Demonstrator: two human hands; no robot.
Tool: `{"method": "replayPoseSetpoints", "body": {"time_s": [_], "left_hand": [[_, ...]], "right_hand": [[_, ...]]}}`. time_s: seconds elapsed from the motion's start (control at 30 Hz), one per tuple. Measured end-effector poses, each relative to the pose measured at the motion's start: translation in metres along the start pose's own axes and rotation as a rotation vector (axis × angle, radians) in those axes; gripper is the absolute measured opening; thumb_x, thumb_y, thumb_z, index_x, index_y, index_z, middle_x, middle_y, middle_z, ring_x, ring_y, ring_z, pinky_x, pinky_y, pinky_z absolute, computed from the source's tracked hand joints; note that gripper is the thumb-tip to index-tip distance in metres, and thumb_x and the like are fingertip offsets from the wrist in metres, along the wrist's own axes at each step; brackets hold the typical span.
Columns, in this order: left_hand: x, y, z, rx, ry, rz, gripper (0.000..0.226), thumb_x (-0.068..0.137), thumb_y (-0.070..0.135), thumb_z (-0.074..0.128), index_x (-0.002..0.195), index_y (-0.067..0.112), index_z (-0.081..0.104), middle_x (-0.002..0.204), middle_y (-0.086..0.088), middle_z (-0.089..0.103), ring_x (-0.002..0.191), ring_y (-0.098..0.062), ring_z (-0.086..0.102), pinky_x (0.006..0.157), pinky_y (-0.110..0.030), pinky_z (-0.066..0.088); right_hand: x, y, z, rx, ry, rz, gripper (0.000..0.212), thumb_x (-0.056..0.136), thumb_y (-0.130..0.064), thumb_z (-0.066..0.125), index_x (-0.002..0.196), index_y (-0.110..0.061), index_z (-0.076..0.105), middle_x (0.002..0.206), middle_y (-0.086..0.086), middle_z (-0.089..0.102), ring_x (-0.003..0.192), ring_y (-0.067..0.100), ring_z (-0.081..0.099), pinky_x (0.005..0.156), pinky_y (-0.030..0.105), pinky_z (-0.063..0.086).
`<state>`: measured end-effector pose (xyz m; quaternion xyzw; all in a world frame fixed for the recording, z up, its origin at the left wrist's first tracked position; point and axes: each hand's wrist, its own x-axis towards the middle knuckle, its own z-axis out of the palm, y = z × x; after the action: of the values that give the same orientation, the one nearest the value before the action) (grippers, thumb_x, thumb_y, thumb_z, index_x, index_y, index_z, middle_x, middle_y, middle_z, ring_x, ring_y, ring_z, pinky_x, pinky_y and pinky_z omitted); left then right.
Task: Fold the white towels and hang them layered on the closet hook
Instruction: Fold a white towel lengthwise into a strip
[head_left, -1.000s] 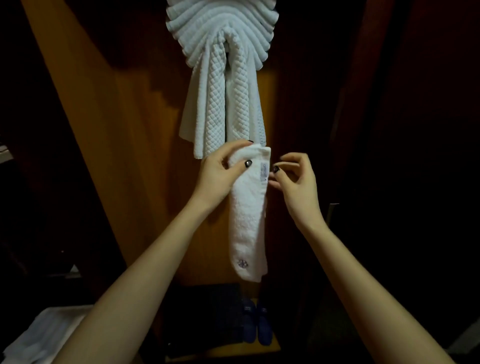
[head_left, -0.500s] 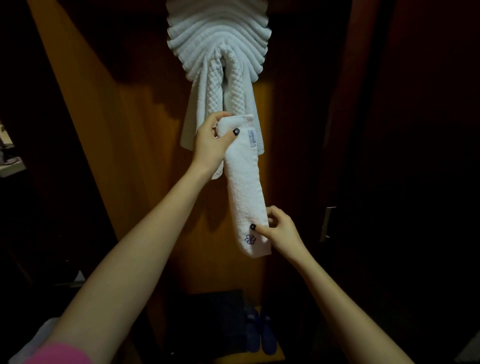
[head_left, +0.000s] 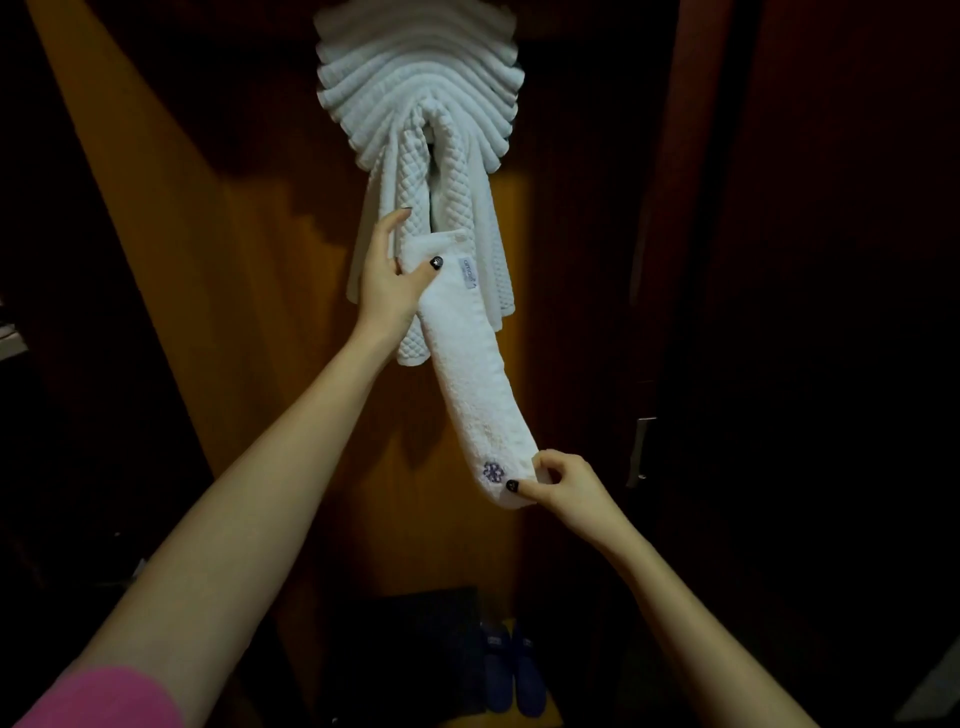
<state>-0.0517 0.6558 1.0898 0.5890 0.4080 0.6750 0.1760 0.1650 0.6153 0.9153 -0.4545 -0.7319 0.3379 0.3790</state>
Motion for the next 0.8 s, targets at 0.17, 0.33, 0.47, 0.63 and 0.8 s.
{"method": "replayPoseSetpoints", "body": {"time_s": [0.17, 0.33, 0.47, 0.63, 0.8], "left_hand": [[-0.001, -0.018, -0.002, 0.039, 0.103, -0.032, 0.057, 0.087, -0.002, 0.065, 0.137, 0.014, 0.043, 0.144, -0.009, 0.045, 0.126, -0.027, 0.053, 0.101, -0.045, 0.049], [0.001, -0.035, -0.007, 0.047, 0.143, -0.087, 0.057, 0.086, -0.002, 0.065, 0.137, 0.010, 0.043, 0.141, -0.013, 0.048, 0.127, -0.031, 0.051, 0.103, -0.051, 0.046], [0.000, -0.044, -0.007, 0.062, 0.136, -0.111, 0.057, 0.086, -0.003, 0.065, 0.136, 0.012, 0.044, 0.141, -0.012, 0.047, 0.126, -0.030, 0.052, 0.101, -0.050, 0.048], [-0.004, -0.052, -0.006, 0.041, 0.122, -0.121, 0.055, 0.087, -0.002, 0.064, 0.136, 0.014, 0.045, 0.140, -0.010, 0.047, 0.123, -0.026, 0.054, 0.099, -0.039, 0.051], [-0.005, -0.052, -0.005, -0.104, 0.096, -0.171, 0.049, 0.088, -0.001, 0.064, 0.131, 0.018, 0.047, 0.133, -0.010, 0.053, 0.111, -0.022, 0.059, 0.086, -0.029, 0.055]], "right_hand": [[-0.008, 0.005, -0.002, -0.114, 0.105, -0.058, 0.032, 0.086, -0.018, 0.070, 0.066, -0.022, 0.047, 0.064, -0.009, 0.040, 0.059, 0.005, 0.035, 0.058, 0.027, 0.027], [-0.019, 0.012, -0.010, -0.006, 0.219, -0.092, 0.030, 0.095, -0.018, 0.059, 0.068, -0.021, 0.047, 0.059, -0.013, 0.044, 0.055, 0.001, 0.038, 0.054, 0.022, 0.028], [-0.023, 0.013, -0.015, -0.032, 0.316, -0.135, 0.023, 0.100, -0.015, 0.052, 0.077, -0.017, 0.048, 0.064, -0.001, 0.050, 0.056, 0.004, 0.043, 0.053, 0.022, 0.030], [-0.024, 0.013, -0.021, -0.011, 0.415, -0.122, 0.021, 0.098, -0.018, 0.055, 0.078, -0.014, 0.049, 0.064, 0.005, 0.053, 0.052, 0.004, 0.042, 0.049, 0.023, 0.030], [-0.026, 0.017, -0.024, 0.288, 0.191, 0.032, 0.030, 0.093, -0.007, 0.063, 0.118, -0.020, 0.052, 0.082, 0.010, 0.072, 0.073, 0.018, 0.068, 0.066, 0.032, 0.052]]}}
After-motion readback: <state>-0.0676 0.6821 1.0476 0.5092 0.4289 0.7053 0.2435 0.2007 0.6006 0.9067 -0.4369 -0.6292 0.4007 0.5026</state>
